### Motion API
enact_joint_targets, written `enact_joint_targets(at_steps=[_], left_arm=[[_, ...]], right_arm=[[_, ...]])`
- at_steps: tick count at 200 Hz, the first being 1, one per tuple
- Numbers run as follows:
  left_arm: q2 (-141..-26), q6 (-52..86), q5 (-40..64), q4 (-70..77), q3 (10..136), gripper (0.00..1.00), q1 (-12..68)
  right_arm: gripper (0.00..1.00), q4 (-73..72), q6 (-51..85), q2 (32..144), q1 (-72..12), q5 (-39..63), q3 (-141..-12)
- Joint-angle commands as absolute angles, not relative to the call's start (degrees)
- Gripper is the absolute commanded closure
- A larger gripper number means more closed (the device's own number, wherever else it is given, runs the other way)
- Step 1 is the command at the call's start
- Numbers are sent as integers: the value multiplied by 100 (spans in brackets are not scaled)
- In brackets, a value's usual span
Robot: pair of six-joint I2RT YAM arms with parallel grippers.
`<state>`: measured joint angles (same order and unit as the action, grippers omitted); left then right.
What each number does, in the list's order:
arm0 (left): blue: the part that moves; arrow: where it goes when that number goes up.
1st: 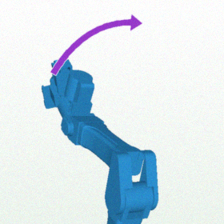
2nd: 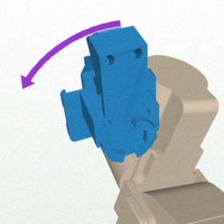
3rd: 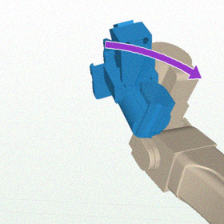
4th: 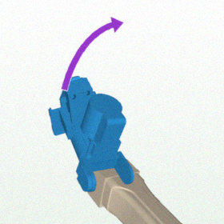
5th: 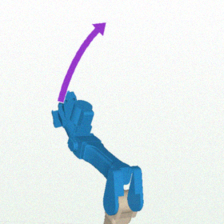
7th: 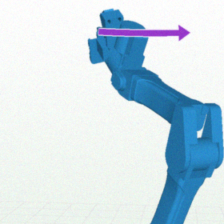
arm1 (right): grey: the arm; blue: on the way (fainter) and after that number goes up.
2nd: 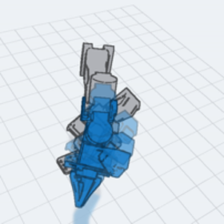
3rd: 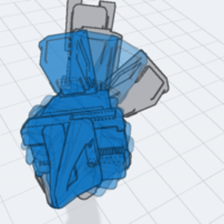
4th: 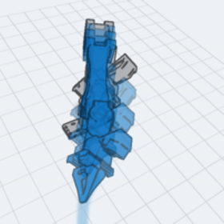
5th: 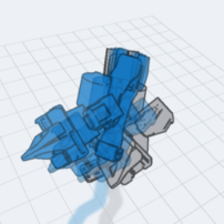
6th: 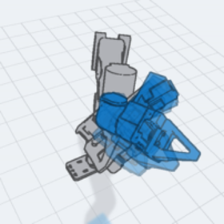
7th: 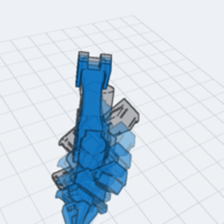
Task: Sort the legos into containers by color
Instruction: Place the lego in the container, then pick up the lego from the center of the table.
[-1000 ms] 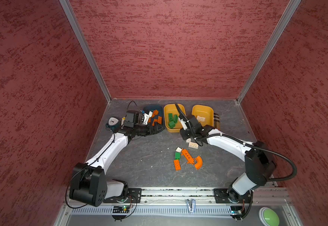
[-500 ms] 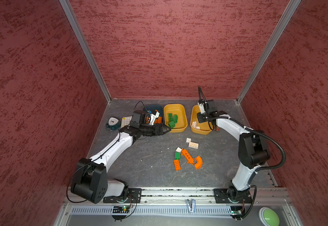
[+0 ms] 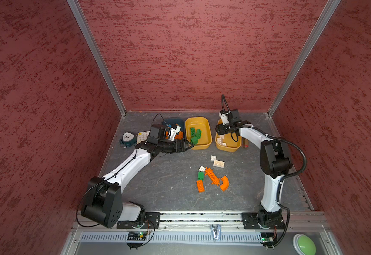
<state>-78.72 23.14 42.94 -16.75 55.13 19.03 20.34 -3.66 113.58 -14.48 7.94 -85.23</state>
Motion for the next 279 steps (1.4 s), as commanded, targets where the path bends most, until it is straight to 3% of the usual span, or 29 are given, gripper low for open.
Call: enact_joint_targets(at_steps=[1,55,89,137,191,279], left_arm=[[-7866,2197,4269,-1732,5577,1,1891],[-7807,2117,4315,-1864,5538,0,1752],[-7670,2026,4341,-1994,5481,1,1648],[-7534,2009,4369,-2014,5302,1,1562],[-7357,1948,4351,-2115,5198,1,1490],[-7365,1884,4359,-2146,5128,1,1459]], right_arm=[[24,1953,-384,10540,-1700,1209,-7994],[21,1837,61,9055,-2713,1177,-6318],[21,1854,45,8782,-3440,1060,-5768],[22,1886,-346,9478,-4183,585,-5750],[25,1960,-589,10160,-4267,422,-6056],[42,2429,-914,10535,-4274,296,-6205]])
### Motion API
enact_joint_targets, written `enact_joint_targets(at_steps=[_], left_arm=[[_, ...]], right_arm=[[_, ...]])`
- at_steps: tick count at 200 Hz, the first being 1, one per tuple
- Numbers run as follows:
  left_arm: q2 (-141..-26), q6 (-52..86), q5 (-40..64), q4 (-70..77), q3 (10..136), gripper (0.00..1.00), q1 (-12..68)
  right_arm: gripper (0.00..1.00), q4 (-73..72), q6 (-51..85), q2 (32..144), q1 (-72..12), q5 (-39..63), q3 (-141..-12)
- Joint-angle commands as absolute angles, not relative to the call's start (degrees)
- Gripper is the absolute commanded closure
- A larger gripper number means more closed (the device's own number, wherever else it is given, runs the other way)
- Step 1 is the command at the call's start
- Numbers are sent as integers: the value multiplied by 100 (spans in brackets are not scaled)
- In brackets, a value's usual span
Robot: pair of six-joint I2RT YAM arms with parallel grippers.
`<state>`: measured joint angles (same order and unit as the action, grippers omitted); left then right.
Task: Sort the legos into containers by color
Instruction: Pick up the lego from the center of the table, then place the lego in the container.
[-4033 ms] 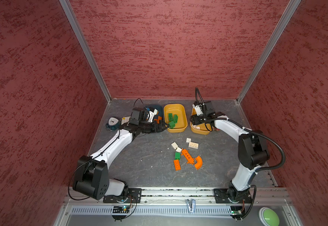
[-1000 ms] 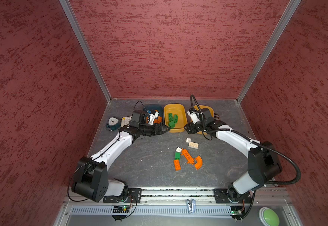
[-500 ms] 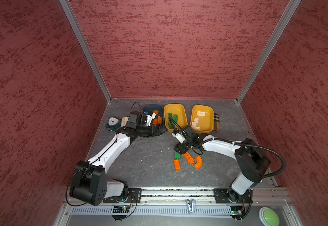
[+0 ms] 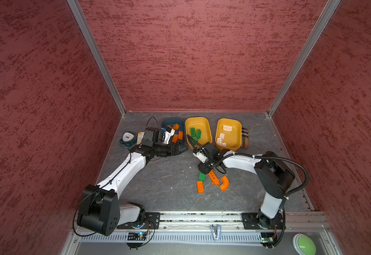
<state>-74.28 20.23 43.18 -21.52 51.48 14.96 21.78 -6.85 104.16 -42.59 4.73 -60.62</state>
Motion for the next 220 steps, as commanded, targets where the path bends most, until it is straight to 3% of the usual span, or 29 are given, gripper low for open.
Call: enact_joint_targets(at_steps=[1,19,62,109,152,220], left_arm=[[-7369,1883,4359,-2145,5131,1,1459],[-7383,1867,4359,-2187,5157,1,1455],[-7361,1851,4355,-2245,5168,0,1459],[-7383,1889,4402,-2215,5211,1,1489],[-7444,1898,4403,-2205,5295,1,1571],[-7582,1993,4343,-2085,5453,1,1779]], right_arm=[[42,2432,-914,10537,-4268,289,-6209],[46,2506,-905,10573,-4278,182,-6238],[66,2628,-820,10386,-4262,36,-6351],[67,2615,-764,9820,-4062,164,-6595],[67,2689,-905,9529,-3374,-131,-6838],[67,2476,-1150,10201,-1845,0,-7802]])
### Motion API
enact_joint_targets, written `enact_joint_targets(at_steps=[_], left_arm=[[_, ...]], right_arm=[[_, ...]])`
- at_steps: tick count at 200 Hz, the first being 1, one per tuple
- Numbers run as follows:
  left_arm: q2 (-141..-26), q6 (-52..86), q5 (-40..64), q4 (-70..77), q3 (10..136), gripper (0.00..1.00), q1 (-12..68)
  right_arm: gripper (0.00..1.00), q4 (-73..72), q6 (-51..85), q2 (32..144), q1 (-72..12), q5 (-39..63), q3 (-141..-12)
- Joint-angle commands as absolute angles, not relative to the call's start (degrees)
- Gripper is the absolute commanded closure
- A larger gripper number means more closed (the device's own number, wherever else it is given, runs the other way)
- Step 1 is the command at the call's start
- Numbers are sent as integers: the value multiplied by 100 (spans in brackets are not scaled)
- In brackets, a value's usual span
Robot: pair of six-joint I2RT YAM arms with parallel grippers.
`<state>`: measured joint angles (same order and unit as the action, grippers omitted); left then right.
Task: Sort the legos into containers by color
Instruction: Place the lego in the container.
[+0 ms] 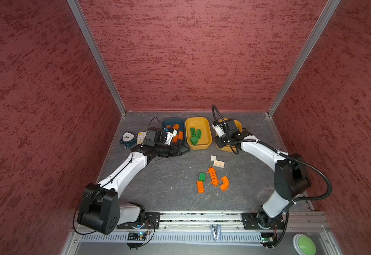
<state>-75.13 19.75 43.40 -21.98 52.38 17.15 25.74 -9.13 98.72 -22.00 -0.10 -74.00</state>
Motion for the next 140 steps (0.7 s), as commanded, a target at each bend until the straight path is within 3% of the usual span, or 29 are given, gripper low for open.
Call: enact_joint_targets(at_steps=[1,35,63,72,108,140], left_arm=[[-7588,1994,4342,-2084,5456,0,1782],[-7628,2012,4333,-2072,5511,1,1801],[-7645,1999,4333,-2085,5546,1,1807],[-7644,1995,4329,-2091,5546,1,1812],[-7664,1937,4341,-2131,5570,1,1772],[-7717,1890,4385,-2185,5588,1,1666]], right_arm=[[67,2477,-1151,10216,-1828,0,-7825],[60,2338,-1138,10829,-1398,43,-8308],[31,2312,-1230,11172,-1266,-1,-8516],[26,2289,-1194,11135,-1274,156,-8470],[22,1919,-830,10290,-1421,1199,-7536],[20,1794,-112,9220,-1920,1528,-6467]])
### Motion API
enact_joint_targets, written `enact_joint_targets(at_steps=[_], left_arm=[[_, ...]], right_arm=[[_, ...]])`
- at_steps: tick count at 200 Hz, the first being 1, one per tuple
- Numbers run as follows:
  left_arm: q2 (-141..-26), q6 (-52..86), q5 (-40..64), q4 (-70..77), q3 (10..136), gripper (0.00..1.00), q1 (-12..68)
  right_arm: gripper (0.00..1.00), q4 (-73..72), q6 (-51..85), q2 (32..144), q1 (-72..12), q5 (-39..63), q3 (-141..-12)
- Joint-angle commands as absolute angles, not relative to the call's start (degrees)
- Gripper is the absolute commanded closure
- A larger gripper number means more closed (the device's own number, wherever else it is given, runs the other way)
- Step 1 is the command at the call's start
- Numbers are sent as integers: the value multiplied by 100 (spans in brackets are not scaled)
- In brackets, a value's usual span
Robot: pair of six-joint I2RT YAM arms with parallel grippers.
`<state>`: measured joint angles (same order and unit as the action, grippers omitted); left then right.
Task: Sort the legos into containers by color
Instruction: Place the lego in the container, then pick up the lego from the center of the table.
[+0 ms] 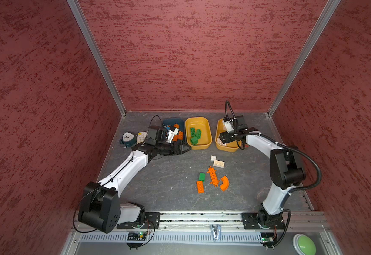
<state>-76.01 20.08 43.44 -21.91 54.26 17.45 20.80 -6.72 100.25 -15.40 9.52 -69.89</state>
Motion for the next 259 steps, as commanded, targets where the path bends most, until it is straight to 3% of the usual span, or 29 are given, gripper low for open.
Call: enact_joint_targets(at_steps=[1,69,127,176,259], left_arm=[[-7721,1894,4386,-2191,5589,1,1663],[-7839,1819,4500,-2206,5657,1,1482],[-7853,1776,4518,-2196,5581,1,1417],[-7781,1763,4578,-2120,5477,1,1349],[-7752,1692,4708,-2063,5348,1,1213]], right_arm=[[20,1793,-87,9189,-1940,1516,-6433],[8,1684,2343,7576,-3710,766,-4775],[9,1951,4314,8161,-5258,-286,-4889],[24,2082,4746,9012,-5569,-656,-5185],[62,2571,4704,9828,-5652,-1154,-5606]])
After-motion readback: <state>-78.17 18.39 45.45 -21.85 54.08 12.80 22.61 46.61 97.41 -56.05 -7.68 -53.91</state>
